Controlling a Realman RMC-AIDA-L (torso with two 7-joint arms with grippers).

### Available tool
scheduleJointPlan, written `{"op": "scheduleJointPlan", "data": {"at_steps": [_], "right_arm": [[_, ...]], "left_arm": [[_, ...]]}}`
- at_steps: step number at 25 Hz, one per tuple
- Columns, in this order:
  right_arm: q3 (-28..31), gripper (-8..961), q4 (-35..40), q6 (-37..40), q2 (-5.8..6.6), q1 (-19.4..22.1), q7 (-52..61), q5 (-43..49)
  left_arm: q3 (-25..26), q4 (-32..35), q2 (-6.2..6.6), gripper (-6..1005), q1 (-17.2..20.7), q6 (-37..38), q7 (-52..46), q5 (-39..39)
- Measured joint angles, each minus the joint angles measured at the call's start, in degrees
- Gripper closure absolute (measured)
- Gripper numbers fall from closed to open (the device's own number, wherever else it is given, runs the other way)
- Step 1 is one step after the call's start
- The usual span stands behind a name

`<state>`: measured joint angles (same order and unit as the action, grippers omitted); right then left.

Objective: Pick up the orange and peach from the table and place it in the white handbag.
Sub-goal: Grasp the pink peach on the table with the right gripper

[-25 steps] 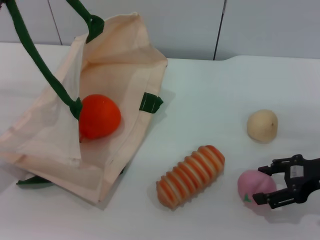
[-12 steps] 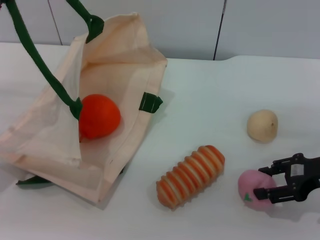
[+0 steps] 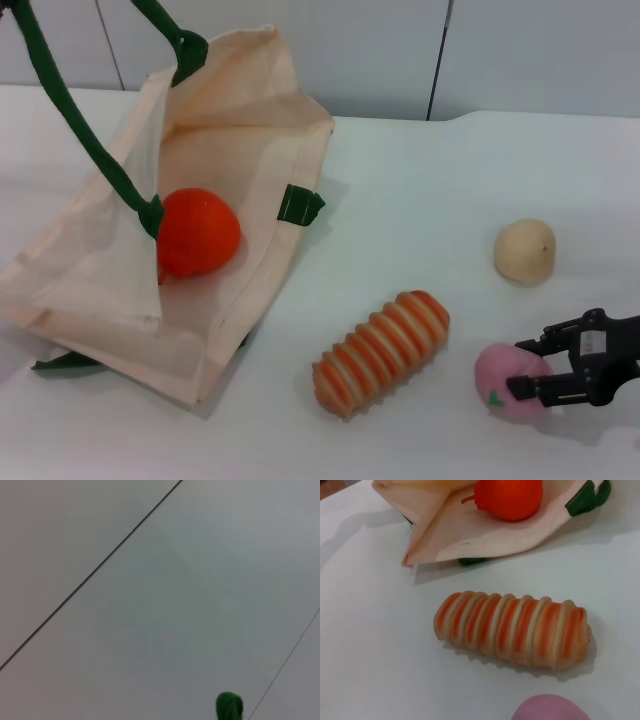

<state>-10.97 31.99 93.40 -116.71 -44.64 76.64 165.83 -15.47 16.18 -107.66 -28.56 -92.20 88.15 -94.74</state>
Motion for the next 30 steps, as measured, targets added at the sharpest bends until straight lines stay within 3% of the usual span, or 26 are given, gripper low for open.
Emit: {"op": "scheduleJointPlan", "data": {"at_steps": [23,30], "right_arm": [[-1.8,529,0.9,-0.9,0.17,-0.2,4.1,0.1],[-1.2,537,4.4,4.8,0.05,-0.7,2.5,-2.5]], "left_arm": [[0.0,0.0,0.00,878,0.0,0.1,0.1,0.0],[0.0,0.0,0.00,878,0.1,0.1,0.1,0.2]]}}
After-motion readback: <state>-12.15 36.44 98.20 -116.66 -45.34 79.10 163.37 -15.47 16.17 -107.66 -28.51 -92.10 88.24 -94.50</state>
